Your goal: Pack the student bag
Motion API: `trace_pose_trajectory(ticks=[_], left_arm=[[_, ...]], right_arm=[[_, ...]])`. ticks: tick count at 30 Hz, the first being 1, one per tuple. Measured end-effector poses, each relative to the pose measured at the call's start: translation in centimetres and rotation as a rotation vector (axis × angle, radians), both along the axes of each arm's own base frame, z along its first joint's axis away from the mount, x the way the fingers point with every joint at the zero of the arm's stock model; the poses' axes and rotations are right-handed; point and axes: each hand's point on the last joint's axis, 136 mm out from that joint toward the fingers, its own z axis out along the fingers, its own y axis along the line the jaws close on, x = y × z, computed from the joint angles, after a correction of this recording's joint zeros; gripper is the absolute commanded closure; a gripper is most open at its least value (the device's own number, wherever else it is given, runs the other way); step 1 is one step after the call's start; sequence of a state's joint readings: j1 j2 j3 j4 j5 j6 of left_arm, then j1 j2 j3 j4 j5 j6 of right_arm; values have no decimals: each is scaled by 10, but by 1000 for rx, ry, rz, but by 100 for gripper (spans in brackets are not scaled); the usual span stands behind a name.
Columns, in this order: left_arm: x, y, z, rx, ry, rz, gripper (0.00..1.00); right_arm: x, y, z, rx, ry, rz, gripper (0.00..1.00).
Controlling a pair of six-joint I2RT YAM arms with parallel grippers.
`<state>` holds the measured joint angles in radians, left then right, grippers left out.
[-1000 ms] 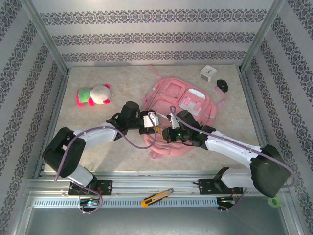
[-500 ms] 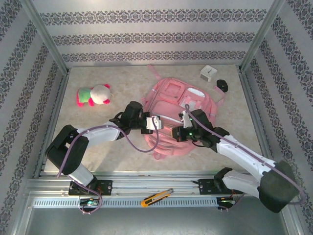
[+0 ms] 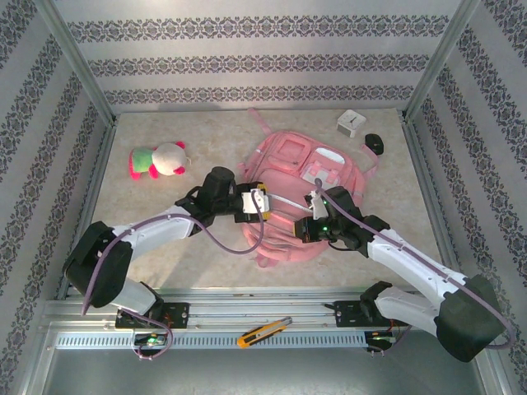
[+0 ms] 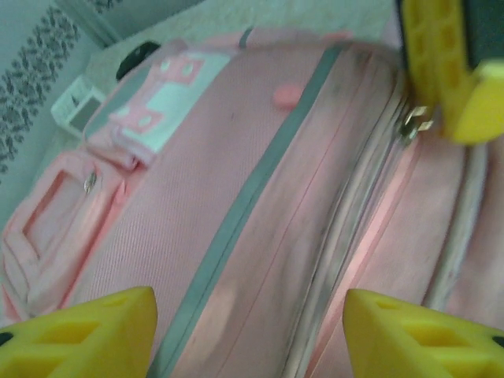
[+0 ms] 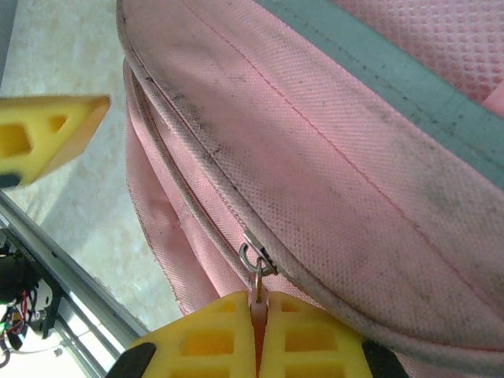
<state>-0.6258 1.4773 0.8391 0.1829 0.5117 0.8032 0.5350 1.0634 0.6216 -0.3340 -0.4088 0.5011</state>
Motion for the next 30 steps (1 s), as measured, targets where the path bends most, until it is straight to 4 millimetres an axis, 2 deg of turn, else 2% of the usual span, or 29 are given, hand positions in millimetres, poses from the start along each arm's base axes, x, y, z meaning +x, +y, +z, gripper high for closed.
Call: trace_pose_trajectory(ticks=[3, 7, 13, 15, 18, 21, 22, 30], left_arm=[[-6, -15, 6, 2, -9, -41, 35], [-4, -31, 6, 12, -23, -76, 35], [-5, -45, -16, 66, -3, -104, 42], [-6, -49, -23, 79, 4, -114, 53], [-8, -49, -30, 96, 12, -124, 82], [-12, -49, -33, 116, 8, -142, 97], [-12, -49, -34, 122, 6, -146, 100], [-5, -35, -26, 127, -16, -158, 100]], right_arm=[[0, 0, 0, 0, 0, 0, 100], [0, 0, 0, 0, 0, 0, 100], [-1, 1, 0, 0, 0, 5, 100], [-1, 1, 0, 0, 0, 5, 100], [-1, 1, 0, -1, -1, 3, 100], [2, -2, 2, 2, -6, -10, 100], [3, -3, 3, 6, -8, -14, 100], [4, -32, 11, 37, -6, -55, 100]])
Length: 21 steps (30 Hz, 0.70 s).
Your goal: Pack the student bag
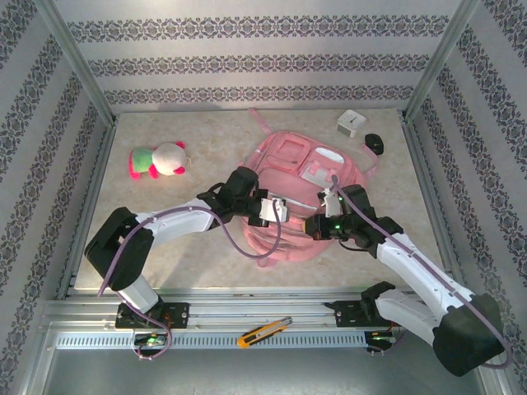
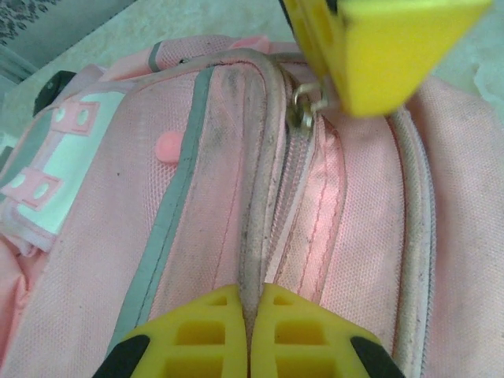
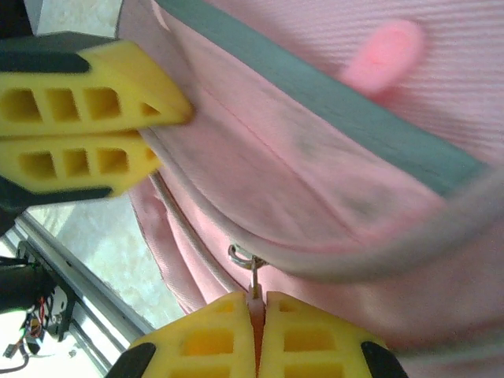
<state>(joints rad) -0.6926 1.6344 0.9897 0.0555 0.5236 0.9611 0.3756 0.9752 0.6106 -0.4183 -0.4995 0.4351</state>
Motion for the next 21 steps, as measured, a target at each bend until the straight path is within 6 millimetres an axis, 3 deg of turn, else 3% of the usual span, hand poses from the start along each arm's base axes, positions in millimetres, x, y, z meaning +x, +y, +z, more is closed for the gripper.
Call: trace_pose_trajectory(ticks=[3, 6, 10, 13, 21], left_arm=[[4, 17, 1, 7, 5, 25, 100], [3, 24, 1, 11, 12, 24, 99], [1, 27, 0, 8, 32, 35, 57], [-1, 33, -3, 2, 65, 75, 43], [-25, -13, 18, -90, 28, 31, 38]], right_arm=[[3, -11, -1, -15, -4, -19, 100], [2, -7, 2, 1, -15, 2, 100], [3, -5, 2, 8, -17, 8, 100], [2, -5, 2, 6, -13, 6, 100], [2, -5, 2, 13, -2, -6, 100]])
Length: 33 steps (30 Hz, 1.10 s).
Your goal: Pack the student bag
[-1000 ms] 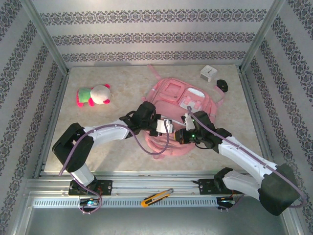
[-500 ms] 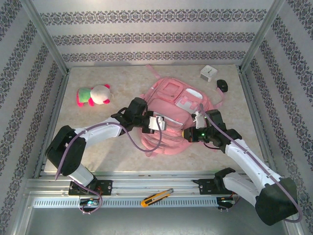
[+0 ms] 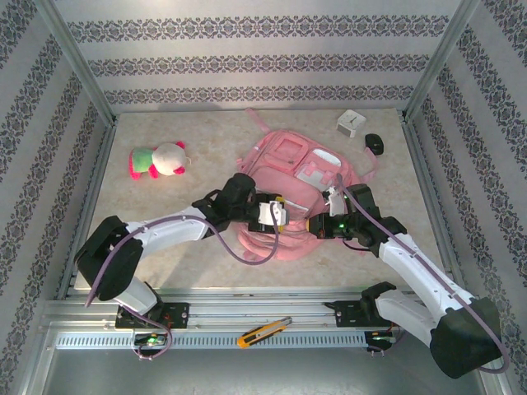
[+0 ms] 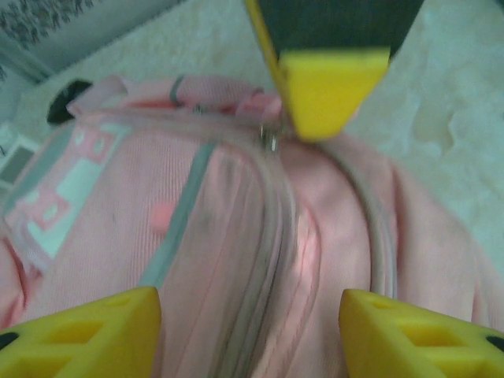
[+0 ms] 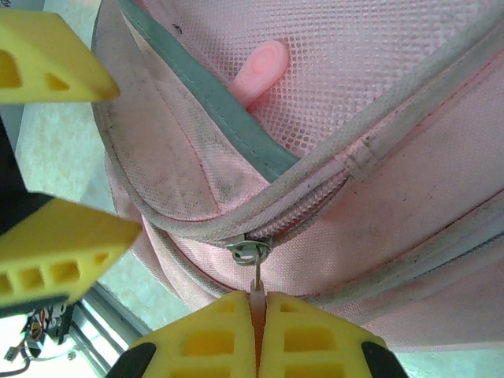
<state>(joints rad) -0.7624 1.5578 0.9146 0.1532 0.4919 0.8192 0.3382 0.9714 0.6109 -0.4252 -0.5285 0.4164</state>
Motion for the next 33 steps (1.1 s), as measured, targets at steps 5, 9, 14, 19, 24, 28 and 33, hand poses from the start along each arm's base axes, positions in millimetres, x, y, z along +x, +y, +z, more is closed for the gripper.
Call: trace_pose_trajectory(ticks=[5, 9, 14, 19, 24, 28, 33], left_arm=[[5, -18, 1, -35, -12, -6, 38], [11, -25, -11, -32, 16, 0, 42], [7, -34, -17, -29, 40, -18, 88], [6, -36, -16, -31, 26, -32, 100], [4, -34, -14, -34, 19, -37, 100], [1, -32, -16, -29, 14, -45, 100], [-1, -27, -20, -15, 12, -50, 100]], right_arm=[[0, 0, 0, 2, 1, -2, 100], [0, 0, 0, 2, 3, -2, 100], [1, -1, -1, 2, 7, -15, 100], [5, -11, -3, 47, 38, -63, 100], [17, -29, -6, 118, 71, -124, 100], [24, -35, -8, 178, 107, -130, 100], [44, -47, -4, 211, 105, -162, 100]])
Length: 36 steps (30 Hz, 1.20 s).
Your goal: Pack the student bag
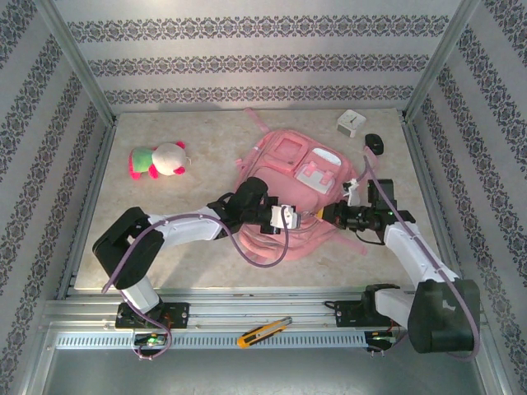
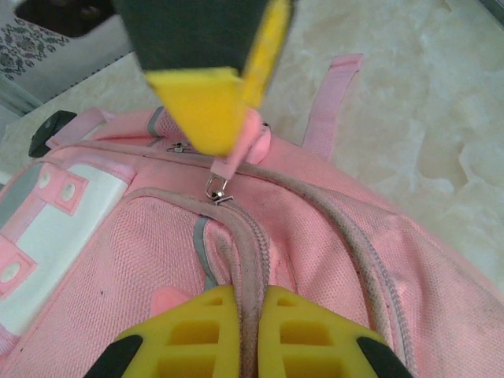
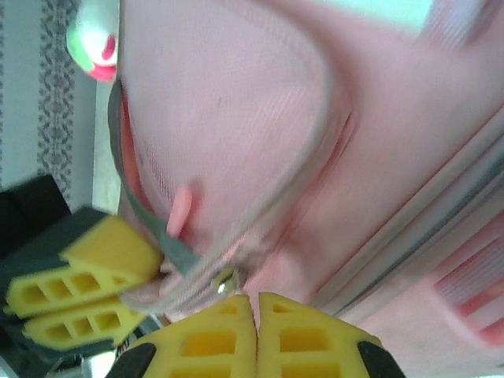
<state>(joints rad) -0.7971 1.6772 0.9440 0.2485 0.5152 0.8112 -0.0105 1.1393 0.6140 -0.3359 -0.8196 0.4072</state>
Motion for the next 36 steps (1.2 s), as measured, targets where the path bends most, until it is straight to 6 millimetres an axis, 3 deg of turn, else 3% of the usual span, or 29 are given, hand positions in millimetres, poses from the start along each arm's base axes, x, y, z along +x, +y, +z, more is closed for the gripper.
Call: trace_pose_trajectory(ticks=[4, 7, 11, 13, 15, 18, 21, 24, 27, 29, 32, 36], left_arm=[[-8, 5, 5, -2, 7, -20, 100], [-12, 9, 7, -6, 12, -25, 95], [-13, 11, 3, -25, 34, -5, 57], [-12, 14, 1, -47, 58, 20, 38], [-11, 17, 2, -77, 91, 59, 28], [-6, 24, 13, -135, 123, 149, 19], [5, 34, 40, -206, 127, 266, 13], [28, 46, 74, -265, 146, 400, 14], [73, 64, 106, -312, 191, 585, 11], [103, 80, 114, -339, 235, 718, 9], [145, 113, 102, -351, 326, 931, 6], [186, 151, 56, -307, 488, 1153, 1]], right_arm=[[34, -32, -6, -80, -28, -120, 100], [43, -40, -7, -108, -46, -145, 100], [40, -37, 3, -117, -91, -134, 100], [34, -35, 12, -119, -134, -130, 78], [24, -31, 20, -120, -168, -130, 57], [11, -25, 26, -119, -197, -133, 48], [-1, -24, 19, -122, -182, -160, 38], [-8, -35, 3, -163, -145, -228, 25], [-12, -50, -12, -187, -102, -323, 20], [-11, -62, -19, -198, -81, -390, 17], [-3, -80, -26, -218, -57, -482, 16], [14, -88, -45, -200, 17, -527, 15]])
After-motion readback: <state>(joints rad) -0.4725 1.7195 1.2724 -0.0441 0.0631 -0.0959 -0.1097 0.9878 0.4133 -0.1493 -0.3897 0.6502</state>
